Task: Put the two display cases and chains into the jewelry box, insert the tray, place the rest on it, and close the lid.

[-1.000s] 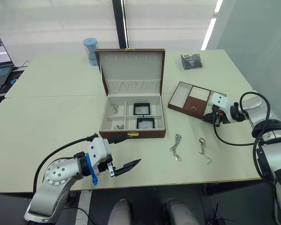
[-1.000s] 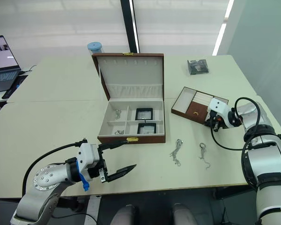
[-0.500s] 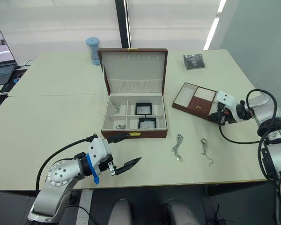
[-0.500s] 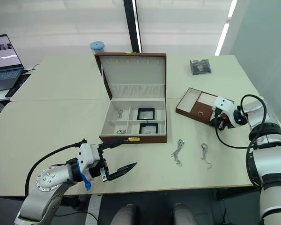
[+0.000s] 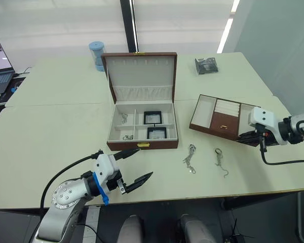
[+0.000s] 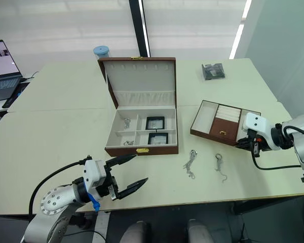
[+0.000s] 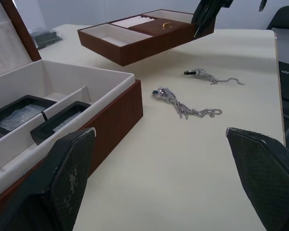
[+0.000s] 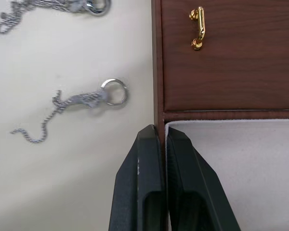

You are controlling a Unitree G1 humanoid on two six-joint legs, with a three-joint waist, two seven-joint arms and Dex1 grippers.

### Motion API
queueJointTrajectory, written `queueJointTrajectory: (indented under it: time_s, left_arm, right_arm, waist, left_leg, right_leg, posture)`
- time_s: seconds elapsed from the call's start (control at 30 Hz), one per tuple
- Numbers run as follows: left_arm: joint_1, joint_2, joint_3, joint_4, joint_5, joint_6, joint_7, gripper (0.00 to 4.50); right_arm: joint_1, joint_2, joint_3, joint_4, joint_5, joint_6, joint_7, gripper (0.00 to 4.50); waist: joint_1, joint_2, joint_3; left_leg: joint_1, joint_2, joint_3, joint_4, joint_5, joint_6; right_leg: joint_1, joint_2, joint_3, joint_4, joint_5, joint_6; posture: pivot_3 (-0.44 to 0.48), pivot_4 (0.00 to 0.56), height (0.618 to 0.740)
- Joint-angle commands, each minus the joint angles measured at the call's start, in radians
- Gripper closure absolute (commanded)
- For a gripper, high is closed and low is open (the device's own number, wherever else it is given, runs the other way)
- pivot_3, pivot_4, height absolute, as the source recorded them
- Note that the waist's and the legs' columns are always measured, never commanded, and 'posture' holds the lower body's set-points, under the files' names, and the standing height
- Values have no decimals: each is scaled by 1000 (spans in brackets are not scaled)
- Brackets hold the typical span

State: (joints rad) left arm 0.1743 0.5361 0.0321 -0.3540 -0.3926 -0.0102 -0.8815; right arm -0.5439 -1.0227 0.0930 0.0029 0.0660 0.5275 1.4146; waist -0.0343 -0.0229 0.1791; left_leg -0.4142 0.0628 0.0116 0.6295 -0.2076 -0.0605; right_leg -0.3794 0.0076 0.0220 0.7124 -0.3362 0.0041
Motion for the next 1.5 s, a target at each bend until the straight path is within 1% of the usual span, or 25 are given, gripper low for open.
queueJointTrajectory:
  time_s: [0.03, 0.13, 0.2, 0.33, 0.43, 0.6, 0.73, 0.93, 1.07, 1.27, 1.5]
  left_arm:
    - [20, -12, 39, -14, -11, -28, 24, 0]
    - [50, -24, 66, -32, -16, -26, 54, 0]
    - [78, -32, 81, -53, -19, -25, 75, 0]
    - [149, -52, 113, -100, -24, -25, 116, 0]
    - [205, -75, 137, -137, -20, -28, 157, 0]
    - [293, -120, 146, -199, 4, -41, 216, 0]
    - [371, -166, 154, -244, 31, -67, 270, 0]
    - [460, -233, 139, -286, 76, -107, 338, 0]
    - [485, -263, 117, -310, 108, -117, 378, 0]
    - [487, -276, 94, -357, 132, -92, 425, 0]
    - [472, -267, 81, -375, 133, -68, 453, 0]
  right_arm:
    - [-4, -28, -35, -137, 45, 55, -17, 4492]
    - [-30, -25, -15, -214, 80, 117, -15, 4492]
    - [-77, -7, 10, -241, 97, 162, -19, 4492]
    - [-173, 43, 80, -268, 125, 216, -18, 4492]
    - [-229, 93, 147, -276, 135, 217, -12, 4492]
    - [-336, 226, 267, -206, 97, 224, -55, 4492]
    - [-432, 346, 355, -86, 43, 175, -95, 4492]
    - [-529, 476, 434, 51, -16, 132, -117, 4492]
    - [-585, 559, 466, 140, -53, 136, -149, 4492]
    - [-628, 621, 500, 213, -93, 167, -153, 4492]
    - [-630, 620, 508, 191, -91, 223, -128, 4492]
  waist:
    - [2, 0, 0]
    - [3, 0, 0]
    - [1, 0, 0]
    - [1, 0, 0]
    - [3, -1, 1]
    - [1, -1, 1]
    - [2, -2, 1]
    - [2, -2, 1]
    - [2, -2, 1]
    - [2, -2, 1]
    - [2, -2, 1]
  left_leg:
    - [0, 0, 0, 0, 0, 0]
    - [-1, 0, 0, 0, 0, 0]
    - [-1, 0, 0, 0, 0, 0]
    - [-1, 0, -1, 0, 0, 0]
    - [-1, 1, -1, 0, 0, 0]
    - [-1, 1, -2, 0, 0, 0]
    - [-1, 1, -2, 0, 0, 0]
    - [-2, 1, -2, 0, 0, 0]
    - [-2, 1, -2, 0, 0, 0]
    - [-2, 1, -3, 0, 0, 0]
    - [-2, 1, -3, 0, 0, 0]
  right_leg:
    - [0, 0, 0, 0, 0, 0]
    - [0, 1, -1, 0, 0, 0]
    - [0, 0, 0, -1, 0, 0]
    - [0, 0, 0, -1, 0, 0]
    - [0, 0, 0, -1, 0, 0]
    - [0, 0, -1, -1, 0, 0]
    - [0, 0, -1, -1, 0, 0]
    - [-1, 0, -1, -1, 0, 0]
    - [-1, 0, -1, -1, 0, 0]
    - [-2, -1, -1, -1, 0, 0]
    - [-2, -1, -1, -1, 0, -1]
  posture:
    - [0, 150, 740]
    - [0, 150, 740]
    - [0, 150, 740]
    - [0, 150, 740]
    - [0, 150, 740]
    - [0, 150, 740]
    - [0, 150, 740]
    - [0, 150, 740]
    - [0, 150, 740]
    - [0, 150, 740]
    - [0, 150, 740]
